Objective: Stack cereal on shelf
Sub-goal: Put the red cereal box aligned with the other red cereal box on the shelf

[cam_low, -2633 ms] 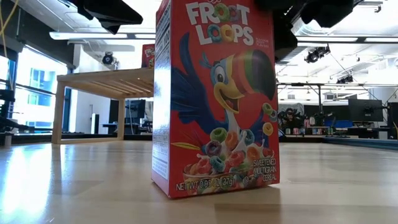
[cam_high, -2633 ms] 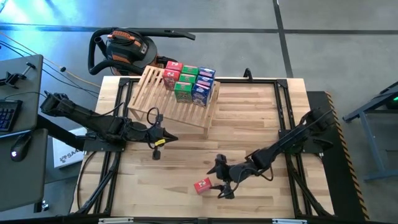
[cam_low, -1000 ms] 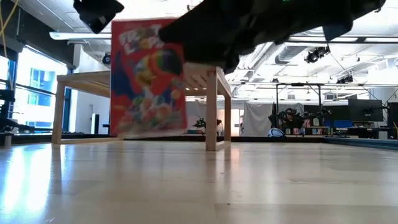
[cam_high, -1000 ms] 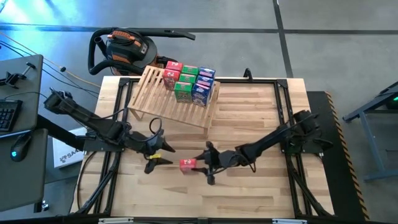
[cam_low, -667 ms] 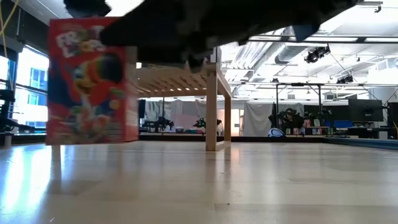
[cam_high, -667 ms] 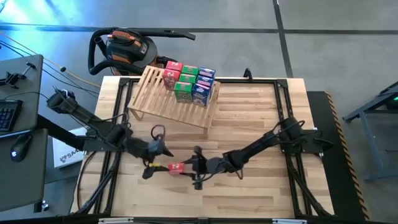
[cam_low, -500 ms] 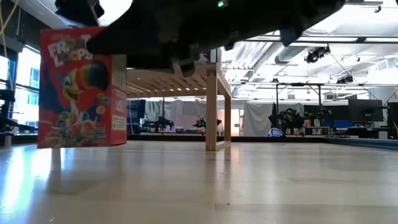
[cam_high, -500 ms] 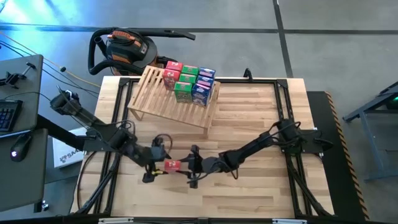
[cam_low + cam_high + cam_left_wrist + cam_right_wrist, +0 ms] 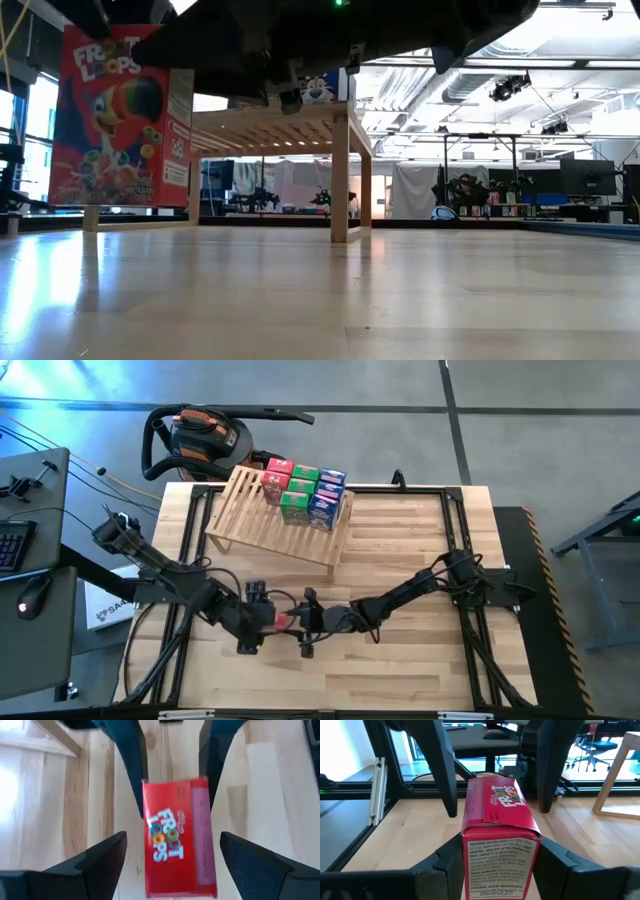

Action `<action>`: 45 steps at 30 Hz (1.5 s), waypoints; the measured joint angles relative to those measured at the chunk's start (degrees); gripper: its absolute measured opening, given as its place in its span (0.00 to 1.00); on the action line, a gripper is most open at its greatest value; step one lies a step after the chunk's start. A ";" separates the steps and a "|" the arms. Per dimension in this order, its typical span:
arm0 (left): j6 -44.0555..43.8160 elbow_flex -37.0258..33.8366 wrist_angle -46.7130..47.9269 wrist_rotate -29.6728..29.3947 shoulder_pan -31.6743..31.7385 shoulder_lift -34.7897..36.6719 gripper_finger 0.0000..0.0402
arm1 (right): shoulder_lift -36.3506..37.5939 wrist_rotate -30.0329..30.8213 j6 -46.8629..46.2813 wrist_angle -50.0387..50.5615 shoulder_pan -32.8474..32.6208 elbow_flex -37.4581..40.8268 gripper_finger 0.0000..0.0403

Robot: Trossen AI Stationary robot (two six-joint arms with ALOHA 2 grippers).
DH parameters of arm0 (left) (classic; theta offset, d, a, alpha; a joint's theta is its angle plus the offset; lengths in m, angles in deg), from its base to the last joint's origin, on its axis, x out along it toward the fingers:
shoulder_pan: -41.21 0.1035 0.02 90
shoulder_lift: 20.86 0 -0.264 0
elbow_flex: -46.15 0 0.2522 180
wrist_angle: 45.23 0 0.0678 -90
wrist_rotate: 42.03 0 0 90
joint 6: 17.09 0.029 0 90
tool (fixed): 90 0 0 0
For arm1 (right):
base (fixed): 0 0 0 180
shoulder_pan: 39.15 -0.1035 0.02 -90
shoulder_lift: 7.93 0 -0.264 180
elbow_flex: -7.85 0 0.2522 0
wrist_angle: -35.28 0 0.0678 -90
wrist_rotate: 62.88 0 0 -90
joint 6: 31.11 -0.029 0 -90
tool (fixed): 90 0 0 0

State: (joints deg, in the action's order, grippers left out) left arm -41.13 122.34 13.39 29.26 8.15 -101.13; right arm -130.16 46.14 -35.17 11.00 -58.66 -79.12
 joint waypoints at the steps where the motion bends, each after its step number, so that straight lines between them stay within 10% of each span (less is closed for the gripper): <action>1: 0.13 0.06 0.36 0.06 0.00 -0.37 0.78 | 0.00 0.01 0.04 0.00 0.00 0.00 0.41; 33: 8.33 0.39 4.92 0.24 0.46 1.84 0.41 | 2.45 6.21 2.77 -1.08 -3.00 0.11 0.58; 45: 19.53 10.68 23.03 0.05 9.39 12.00 0.41 | 13.88 8.54 -2.80 30.05 -8.72 0.09 0.40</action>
State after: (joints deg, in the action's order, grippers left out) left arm -21.59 133.02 36.42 29.31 17.55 -89.13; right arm -116.28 54.68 -37.97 41.05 -67.38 -79.03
